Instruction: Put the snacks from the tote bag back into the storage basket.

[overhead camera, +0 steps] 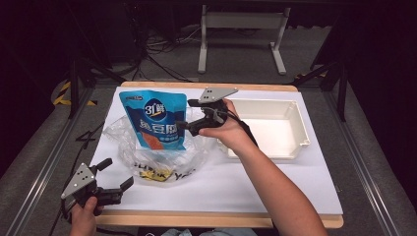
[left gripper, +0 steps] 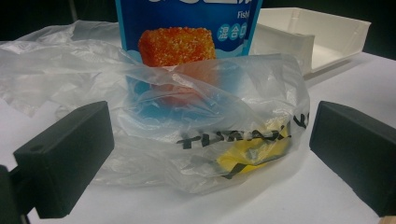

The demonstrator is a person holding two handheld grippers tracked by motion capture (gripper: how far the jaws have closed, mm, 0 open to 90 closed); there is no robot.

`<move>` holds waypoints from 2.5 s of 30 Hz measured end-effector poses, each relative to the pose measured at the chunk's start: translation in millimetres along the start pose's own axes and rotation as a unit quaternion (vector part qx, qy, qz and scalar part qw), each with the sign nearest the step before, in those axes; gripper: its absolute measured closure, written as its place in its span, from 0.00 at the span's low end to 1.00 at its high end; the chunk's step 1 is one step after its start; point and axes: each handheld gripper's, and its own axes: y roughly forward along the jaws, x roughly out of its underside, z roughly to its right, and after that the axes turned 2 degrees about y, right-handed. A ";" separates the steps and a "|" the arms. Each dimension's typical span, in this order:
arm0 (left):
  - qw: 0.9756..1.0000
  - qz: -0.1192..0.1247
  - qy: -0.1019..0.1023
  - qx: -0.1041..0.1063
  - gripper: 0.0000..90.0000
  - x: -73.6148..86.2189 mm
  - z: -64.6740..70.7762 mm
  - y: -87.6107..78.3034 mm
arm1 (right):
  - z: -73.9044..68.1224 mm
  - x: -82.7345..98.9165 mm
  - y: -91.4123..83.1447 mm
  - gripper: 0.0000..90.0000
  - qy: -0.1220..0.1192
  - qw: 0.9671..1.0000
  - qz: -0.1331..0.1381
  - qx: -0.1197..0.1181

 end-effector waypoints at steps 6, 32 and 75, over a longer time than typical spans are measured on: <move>1.000 0.001 0.000 0.002 0.01 0.2 -1.1 -0.5 | 0.0 13.2 20.8 0.20 0.003 1.000 -0.006 -0.012; 1.000 -0.002 -0.005 0.005 0.01 0.4 -2.4 -1.7 | -6.0 39.8 66.1 0.28 -0.009 0.999 0.038 -0.027; 1.000 0.002 -0.016 0.003 0.01 1.8 -5.1 -0.9 | -11.5 47.6 77.9 0.67 -0.023 1.000 0.005 -0.015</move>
